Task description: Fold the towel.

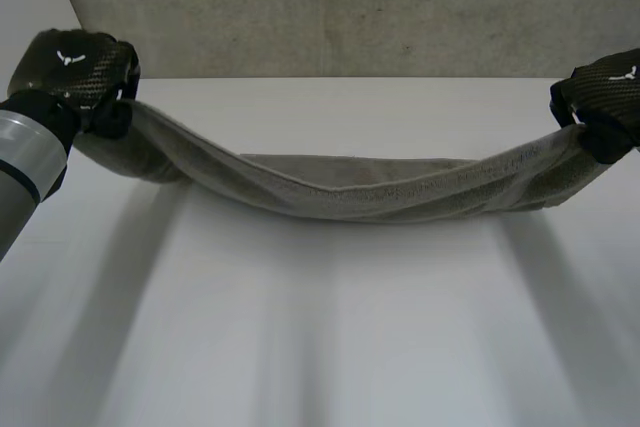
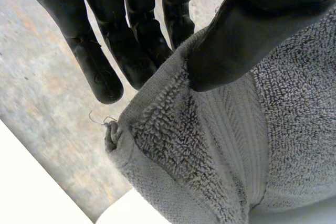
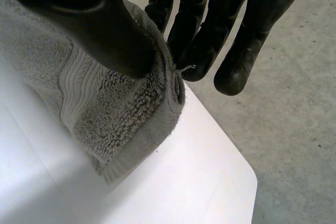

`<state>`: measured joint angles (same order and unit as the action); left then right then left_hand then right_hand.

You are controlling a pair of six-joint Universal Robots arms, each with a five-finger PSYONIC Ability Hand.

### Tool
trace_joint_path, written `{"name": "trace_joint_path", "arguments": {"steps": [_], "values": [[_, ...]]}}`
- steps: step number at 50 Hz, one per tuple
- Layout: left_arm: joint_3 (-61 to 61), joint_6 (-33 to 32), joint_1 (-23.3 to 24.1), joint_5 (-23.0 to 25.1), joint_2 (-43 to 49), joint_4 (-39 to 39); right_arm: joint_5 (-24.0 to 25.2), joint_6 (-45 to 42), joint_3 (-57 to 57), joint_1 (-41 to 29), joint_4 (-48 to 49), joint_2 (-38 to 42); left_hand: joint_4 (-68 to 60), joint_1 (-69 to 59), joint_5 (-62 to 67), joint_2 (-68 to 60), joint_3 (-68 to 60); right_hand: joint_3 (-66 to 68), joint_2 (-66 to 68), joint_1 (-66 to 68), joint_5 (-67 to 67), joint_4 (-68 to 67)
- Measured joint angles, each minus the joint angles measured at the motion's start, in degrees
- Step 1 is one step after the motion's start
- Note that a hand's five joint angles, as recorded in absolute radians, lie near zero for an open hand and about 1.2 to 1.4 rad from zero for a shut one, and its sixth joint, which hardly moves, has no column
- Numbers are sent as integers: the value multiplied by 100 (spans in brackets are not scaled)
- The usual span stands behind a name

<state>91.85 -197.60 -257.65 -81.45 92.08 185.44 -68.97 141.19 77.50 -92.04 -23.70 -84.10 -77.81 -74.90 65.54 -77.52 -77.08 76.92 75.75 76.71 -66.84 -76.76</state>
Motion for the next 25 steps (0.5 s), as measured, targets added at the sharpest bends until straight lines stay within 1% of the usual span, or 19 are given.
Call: {"name": "trace_joint_path", "arguments": {"steps": [3,6,10,14,19,25], "values": [[-15,-16,-105,140,175,-79,-4,-117,-8,-17,-3,108,0,0,1,0,0,0,0,0,0,0],[-86,-31,-188,262,511,-113,-17,-157,-95,-29,27,380,0,0,23,0,0,0,0,0,0,0],[-352,-88,-238,336,1170,-147,-63,-153,-387,-45,77,972,0,0,25,0,0,1,0,0,0,0],[-827,-183,-242,346,1944,-223,-202,-134,-820,-160,166,1661,0,0,39,0,0,1,2,0,0,0],[-1591,-257,-233,332,2822,-344,-507,-103,-1392,-381,441,2426,0,0,41,0,0,1,3,0,0,-1],[-2535,-266,-213,331,3661,-390,-755,-59,-1894,-533,927,3079,0,0,41,0,0,1,3,0,0,-2]]}}
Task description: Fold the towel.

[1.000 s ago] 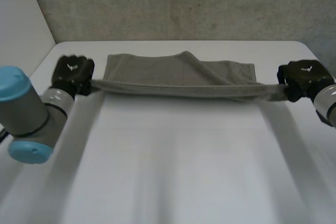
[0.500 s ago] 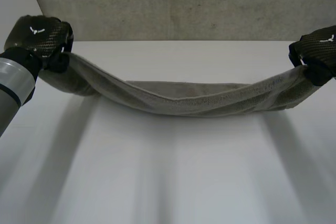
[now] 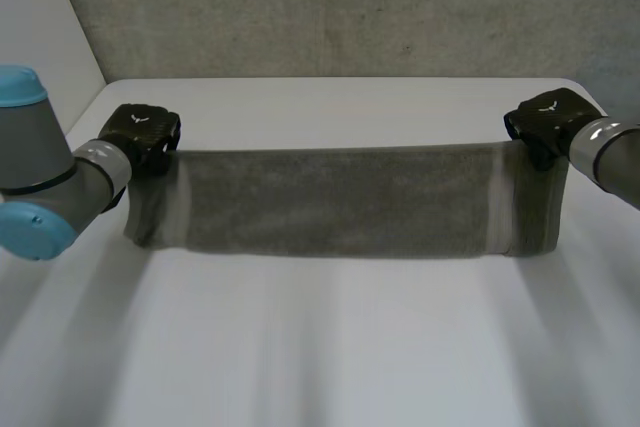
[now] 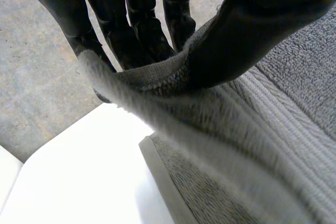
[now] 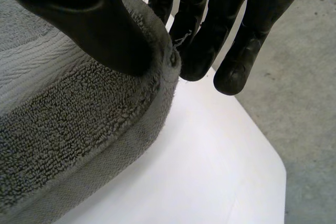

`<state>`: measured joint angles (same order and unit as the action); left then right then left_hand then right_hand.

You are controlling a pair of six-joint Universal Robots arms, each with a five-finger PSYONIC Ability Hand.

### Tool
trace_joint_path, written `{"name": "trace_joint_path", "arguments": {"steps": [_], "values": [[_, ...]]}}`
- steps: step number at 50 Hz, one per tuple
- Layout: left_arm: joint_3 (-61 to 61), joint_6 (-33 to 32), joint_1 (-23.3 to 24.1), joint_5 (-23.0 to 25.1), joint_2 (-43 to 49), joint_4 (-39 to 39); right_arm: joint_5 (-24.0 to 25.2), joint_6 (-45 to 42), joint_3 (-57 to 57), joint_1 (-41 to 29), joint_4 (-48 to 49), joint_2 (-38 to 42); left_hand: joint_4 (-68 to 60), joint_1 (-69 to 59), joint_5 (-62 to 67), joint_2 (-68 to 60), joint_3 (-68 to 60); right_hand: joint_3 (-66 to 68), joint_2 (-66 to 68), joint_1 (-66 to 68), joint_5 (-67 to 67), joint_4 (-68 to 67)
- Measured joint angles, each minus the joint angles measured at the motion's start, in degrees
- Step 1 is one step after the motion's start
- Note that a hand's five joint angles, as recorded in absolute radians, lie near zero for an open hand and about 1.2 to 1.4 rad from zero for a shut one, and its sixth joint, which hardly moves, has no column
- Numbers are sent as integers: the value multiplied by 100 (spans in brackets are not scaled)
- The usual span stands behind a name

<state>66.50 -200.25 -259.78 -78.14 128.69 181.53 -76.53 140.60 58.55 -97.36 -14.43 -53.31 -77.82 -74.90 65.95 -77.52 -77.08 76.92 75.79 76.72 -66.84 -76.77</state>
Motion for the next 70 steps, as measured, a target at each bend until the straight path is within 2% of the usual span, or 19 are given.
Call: {"name": "trace_joint_path", "arguments": {"steps": [9,25,26,29,31,33,34,36,44,51,61,64,70], "values": [[-1065,11,35,28,934,47,-87,7,-560,-175,646,758,0,0,0,0,0,0,0,0,0,0],[-1764,30,59,-8,1716,389,-311,-7,-1606,-211,726,1848,20,1,-6,21,14,-5,-1,-5,11,5],[-1774,34,59,-15,1725,450,-340,-7,-1672,-215,726,1901,315,177,-180,300,265,-410,-387,-411,354,429],[-1787,44,59,-26,1734,609,-400,-6,-1800,-237,736,2000,1292,987,-1011,1268,1205,-2944,-2934,-2963,3044,2927],[-1791,49,60,-36,1729,703,-444,-4,-1856,-264,761,2030,2755,2551,-2582,2876,2746,-4511,-4569,-4540,4629,4390],[-1795,56,64,-46,1712,813,-527,-1,-1899,-307,821,2034,4816,4640,-4738,4928,4774,-5960,-6013,-5968,6202,5965],[-1799,58,66,-51,1700,854,-574,1,-1909,-330,856,2023,5518,5331,-5484,5549,5422,-6207,-6179,-6211,6349,6187],[-1804,63,68,-56,1674,896,-635,6,-1915,-364,899,1991,5993,5741,-6005,6028,5917,-6262,-6184,-6294,6349,6203],[-1711,93,76,-58,1341,936,-776,336,-1706,-538,983,1450,6199,5906,-6238,6235,6170,-6265,-6184,-6312,6349,6203],[-1298,120,76,-45,763,922,-717,753,-733,-573,963,398,6199,5907,-6238,6247,6170,-6265,-6184,-6314,6349,6203],[589,597,59,-1,-837,914,-340,990,1452,-455,993,-1117,6231,5943,-6239,6255,6185,-6265,-6184,-6316,6349,6204],[1333,841,64,10,-1300,930,-183,993,2035,-317,1043,-1314,6231,5943,-6239,6257,6190,-6265,-6184,-6316,6349,6205],[2252,1198,110,4,-1648,995,67,944,2764,59,1355,-1328,6253,5958,-6244,6273,6197,-6265,-6184,-6340,6349,6205]]}}
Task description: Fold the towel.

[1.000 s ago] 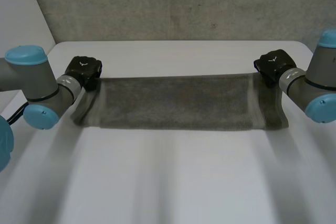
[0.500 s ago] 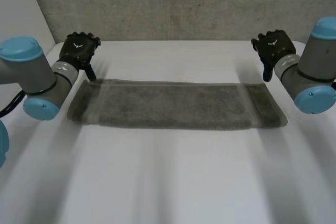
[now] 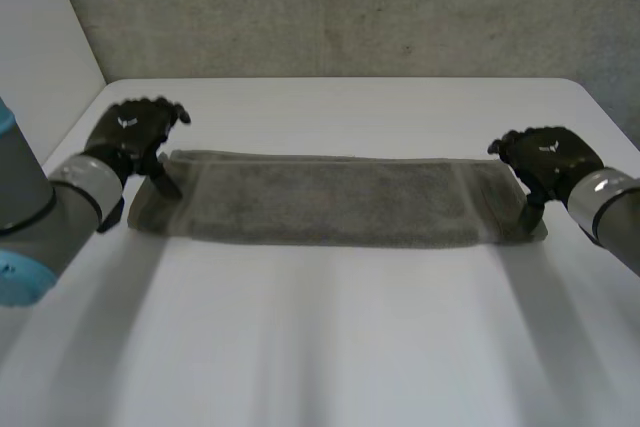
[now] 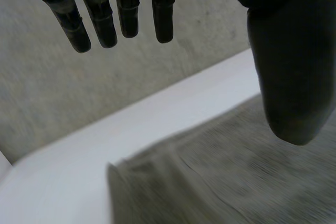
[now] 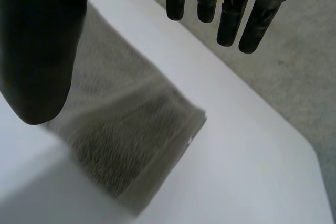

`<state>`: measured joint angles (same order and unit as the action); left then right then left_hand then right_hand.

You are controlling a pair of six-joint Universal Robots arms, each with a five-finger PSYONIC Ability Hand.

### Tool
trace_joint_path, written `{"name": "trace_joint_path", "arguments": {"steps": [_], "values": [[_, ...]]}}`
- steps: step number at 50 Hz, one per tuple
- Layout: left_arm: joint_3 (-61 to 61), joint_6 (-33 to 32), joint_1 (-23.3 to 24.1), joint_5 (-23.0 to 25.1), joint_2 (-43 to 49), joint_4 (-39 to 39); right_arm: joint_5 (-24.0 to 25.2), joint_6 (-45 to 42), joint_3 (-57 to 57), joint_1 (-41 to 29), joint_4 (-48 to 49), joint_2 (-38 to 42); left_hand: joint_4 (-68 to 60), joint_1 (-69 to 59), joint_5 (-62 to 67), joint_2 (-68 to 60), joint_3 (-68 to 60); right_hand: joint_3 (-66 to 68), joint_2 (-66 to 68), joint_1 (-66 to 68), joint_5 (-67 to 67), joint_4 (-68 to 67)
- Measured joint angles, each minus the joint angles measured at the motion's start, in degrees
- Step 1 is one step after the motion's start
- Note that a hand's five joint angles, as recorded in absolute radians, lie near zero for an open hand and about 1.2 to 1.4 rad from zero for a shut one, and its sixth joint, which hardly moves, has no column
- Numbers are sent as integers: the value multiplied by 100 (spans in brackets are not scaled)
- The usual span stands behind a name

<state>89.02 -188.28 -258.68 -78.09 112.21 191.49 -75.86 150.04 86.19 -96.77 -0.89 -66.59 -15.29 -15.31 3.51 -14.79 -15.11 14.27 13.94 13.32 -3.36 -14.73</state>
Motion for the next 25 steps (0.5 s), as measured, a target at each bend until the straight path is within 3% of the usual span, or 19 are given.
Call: {"name": "trace_joint_path", "arguments": {"steps": [10,17,25], "values": [[743,385,83,-37,28,739,303,-61,382,375,1020,613,0,0,0,2,0,361,436,503,-509,-323],[879,430,82,-49,41,1112,307,-66,264,422,1188,1061,1,0,0,3,0,678,636,794,-895,-675],[920,438,78,-49,39,1139,303,-67,83,416,1177,1381,2,0,0,5,0,2006,2038,2083,-2105,-1934]]}}
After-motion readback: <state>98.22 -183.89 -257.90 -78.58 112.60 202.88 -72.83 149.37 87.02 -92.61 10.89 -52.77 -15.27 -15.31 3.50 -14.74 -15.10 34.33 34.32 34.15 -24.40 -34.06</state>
